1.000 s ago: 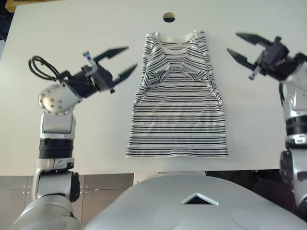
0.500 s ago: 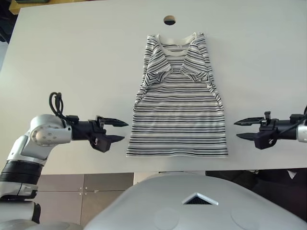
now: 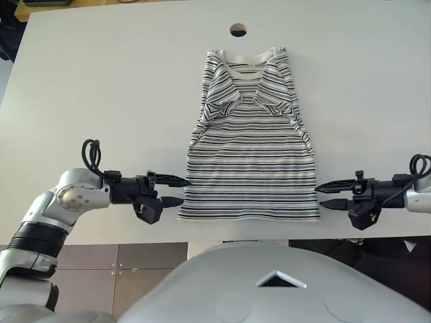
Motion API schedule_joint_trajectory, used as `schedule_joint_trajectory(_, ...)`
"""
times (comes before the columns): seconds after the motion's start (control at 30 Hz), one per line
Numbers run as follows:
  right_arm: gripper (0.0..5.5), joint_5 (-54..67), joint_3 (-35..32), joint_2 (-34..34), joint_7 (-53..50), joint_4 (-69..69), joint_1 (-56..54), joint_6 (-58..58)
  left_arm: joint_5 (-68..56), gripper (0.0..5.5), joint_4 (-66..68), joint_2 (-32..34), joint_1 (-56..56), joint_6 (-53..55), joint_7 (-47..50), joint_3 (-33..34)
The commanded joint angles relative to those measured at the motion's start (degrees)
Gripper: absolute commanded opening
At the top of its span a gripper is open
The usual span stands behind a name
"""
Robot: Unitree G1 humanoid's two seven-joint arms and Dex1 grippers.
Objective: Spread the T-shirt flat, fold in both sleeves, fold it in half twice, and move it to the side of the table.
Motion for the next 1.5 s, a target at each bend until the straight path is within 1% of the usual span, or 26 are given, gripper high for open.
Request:
schedule_joint_trajectory(0.03,2.27,-4.8,4.62,0.34,1.18,0.06,2.37,1.28,7.86,2.74,3.66,-1.96,1.84,2.78,-1.88,-6.13)
schedule_joint_trajectory(0.17,2.31,-4.21,6.23,-0.11,1.02,-1.51,2.1,1.97,7.84,2.11,3.73,-2.09,1.98,3.31,-1.61,-8.05)
schedule_joint_trajectory(0.2,2.31,-4.1,6.5,-0.2,0.92,-1.78,1.96,2.2,7.88,1.84,3.85,-2.05,1.94,3.34,-1.52,-8.46)
schedule_joint_trajectory(0.23,2.31,-4.0,6.77,-0.3,0.85,-1.97,1.82,2.4,7.88,1.75,3.95,-1.97,1.88,3.36,-1.41,-8.82)
schedule_joint_trajectory(0.3,2.01,-3.6,7.19,-0.43,0.96,-2.38,1.47,2.9,7.99,1.42,4.1,-1.79,1.81,3.31,-1.24,-9.37)
schedule_joint_trajectory(0.33,1.75,-3.4,7.41,-0.5,1.03,-2.6,1.32,3.1,8.18,1.2,4.14,-1.7,1.73,3.21,-1.12,-9.56)
schedule_joint_trajectory(0.47,1.05,-2.98,8.19,-0.87,1.03,-3.12,0.96,3.91,8.65,0.54,4.43,-1.45,1.36,2.92,-0.58,-10.26)
schedule_joint_trajectory(0.5,0.93,-2.97,8.33,-0.95,1.0,-3.14,0.95,4.1,8.61,0.43,4.49,-1.39,1.28,2.96,-0.53,-10.42)
schedule_joint_trajectory(0.53,0.61,-2.98,8.45,-1.01,0.91,-3.15,0.93,4.22,8.63,0.14,4.54,-1.35,1.19,2.97,-0.48,-10.57)
schedule_joint_trajectory(0.57,0.55,-3.02,8.56,-1.06,0.8,-3.13,0.91,4.27,8.63,0.11,4.57,-1.32,1.11,2.95,-0.44,-10.69)
schedule_joint_trajectory(0.6,0.27,-3.16,8.73,-0.96,0.66,-2.91,0.73,4.19,8.54,0.1,4.61,-1.32,1.02,2.89,-0.4,-10.81)
schedule_joint_trajectory(0.63,0.12,-3.31,8.86,-0.86,0.49,-2.68,0.59,4.07,8.51,0.1,4.63,-1.31,0.93,2.8,-0.36,-10.91)
schedule_joint_trajectory(0.77,0.12,-3.64,9.24,-0.49,-0.04,-2.24,0.33,3.94,7.38,0.1,4.16,-1.02,0.57,2.83,-0.54,-11.62)
schedule_joint_trajectory(0.83,0.12,0.93,9.6,-0.86,1.14,-3.71,1.09,7.46,1.99,0.1,1.59,-0.42,0.87,5.33,-2.16,-12.27)
schedule_joint_trajectory(0.87,0.12,5.36,9.89,-1.41,2.4,-5.56,1.86,10.99,-1.22,0.1,-0.15,0.02,1.07,7.21,-3.14,-12.6)
schedule_joint_trajectory(0.93,0.12,24.91,10.38,-6.0,7.94,-15.27,4.91,27.33,-15.66,0.1,-10.26,3.47,2.15,19.75,-8.45,-13.56)
schedule_joint_trajectory(1.0,0.12,42.98,8.04,-11.29,13.63,-23.12,5.99,39.98,-30.28,0.1,-20.74,8.62,3.06,32.77,-14.45,-13.59)
schedule_joint_trajectory(1.07,0.12,52.56,3.91,-13.0,17.96,-24.25,5.82,46.52,-38.28,0.1,-26.43,12.24,4.13,41.11,-19.16,-12.71)
schedule_joint_trajectory(1.17,0.12,58.86,0.29,-13.98,21.9,-24.26,7.25,52.08,-43.33,0.1,-29.68,14.4,5.34,46.9,-22.68,-10.33)
schedule_joint_trajectory(1.23,0.12,61.08,-2.05,-13.83,23.99,-25.57,8.81,55.24,-46.03,0.1,-30.76,14.19,5.85,49.73,-23.68,-7.89)
schedule_joint_trajectory(1.37,0.12,62.89,-6.72,-11.19,25.37,-27.62,11.14,59.63,-50.71,0.1,-29.99,10.9,7.68,52.53,-24.35,-1.88)
schedule_joint_trajectory(1.4,0.12,62.32,-7.6,-9.85,24.96,-27.57,10.79,60.12,-51.4,0.1,-30.05,9.97,7.86,53.12,-24.25,-0.48)
schedule_joint_trajectory(1.5,0.12,58.0,-9.42,-2.95,19.69,-24.67,5.72,60.3,-50.88,0.1,-26.54,3.66,4.68,53.61,-20.94,4.22)
